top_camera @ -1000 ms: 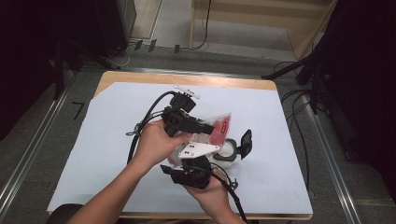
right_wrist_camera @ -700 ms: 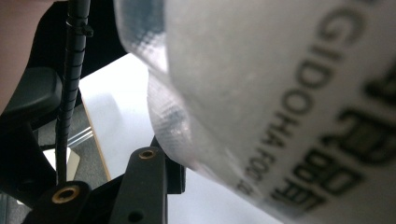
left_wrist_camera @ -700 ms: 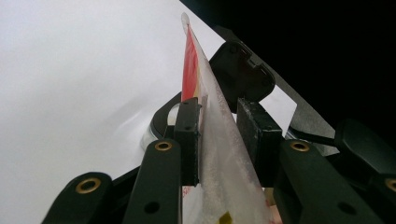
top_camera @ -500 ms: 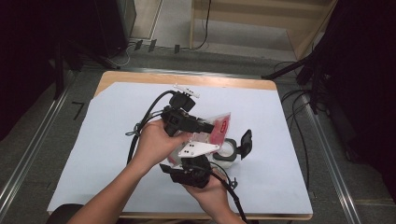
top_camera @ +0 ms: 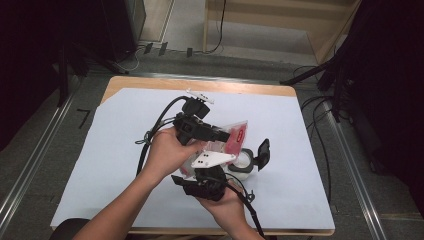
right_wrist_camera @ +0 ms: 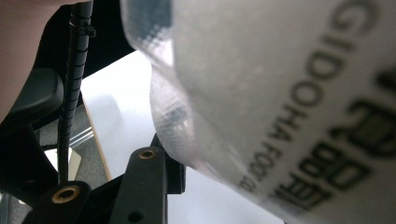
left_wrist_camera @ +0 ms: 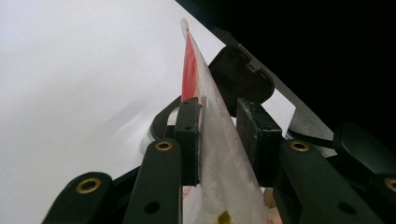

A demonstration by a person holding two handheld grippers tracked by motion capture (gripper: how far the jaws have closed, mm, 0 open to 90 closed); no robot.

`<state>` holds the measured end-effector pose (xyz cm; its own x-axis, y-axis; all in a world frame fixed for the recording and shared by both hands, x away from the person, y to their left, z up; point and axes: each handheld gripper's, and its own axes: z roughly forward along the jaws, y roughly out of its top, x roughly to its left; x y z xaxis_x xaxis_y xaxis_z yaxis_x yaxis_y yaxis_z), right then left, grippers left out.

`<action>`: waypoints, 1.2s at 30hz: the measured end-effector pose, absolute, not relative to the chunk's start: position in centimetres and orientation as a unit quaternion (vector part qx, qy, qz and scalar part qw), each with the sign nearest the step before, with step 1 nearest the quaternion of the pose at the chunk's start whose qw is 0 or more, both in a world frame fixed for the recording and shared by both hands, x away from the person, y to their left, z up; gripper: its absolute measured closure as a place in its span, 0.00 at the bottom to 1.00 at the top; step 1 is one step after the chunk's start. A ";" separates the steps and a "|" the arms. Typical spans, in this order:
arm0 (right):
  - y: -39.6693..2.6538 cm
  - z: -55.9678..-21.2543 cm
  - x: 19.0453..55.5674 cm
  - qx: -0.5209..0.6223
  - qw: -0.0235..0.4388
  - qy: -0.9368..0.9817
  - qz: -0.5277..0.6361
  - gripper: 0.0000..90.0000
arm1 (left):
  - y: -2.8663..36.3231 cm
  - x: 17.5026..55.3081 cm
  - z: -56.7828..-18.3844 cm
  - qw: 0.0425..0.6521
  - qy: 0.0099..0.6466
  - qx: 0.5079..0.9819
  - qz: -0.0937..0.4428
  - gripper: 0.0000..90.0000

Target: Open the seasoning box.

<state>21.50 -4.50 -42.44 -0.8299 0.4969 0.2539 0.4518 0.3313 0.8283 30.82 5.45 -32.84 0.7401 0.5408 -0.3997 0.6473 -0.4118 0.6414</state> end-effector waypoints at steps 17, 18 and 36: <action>-4.5 -42.4 21.6 0.291 0.020 0.814 0.502 0.71 | 5.5 30.9 -32.7 0.411 0.351 0.839 -0.066 0.78; -4.5 -42.4 21.6 0.291 0.020 0.815 0.502 0.71 | 5.5 30.9 -32.7 0.411 0.351 0.839 -0.066 0.78; -4.3 -42.5 21.8 0.288 0.025 0.815 0.502 0.71 | 5.7 31.0 -32.7 0.407 0.355 0.840 -0.061 0.79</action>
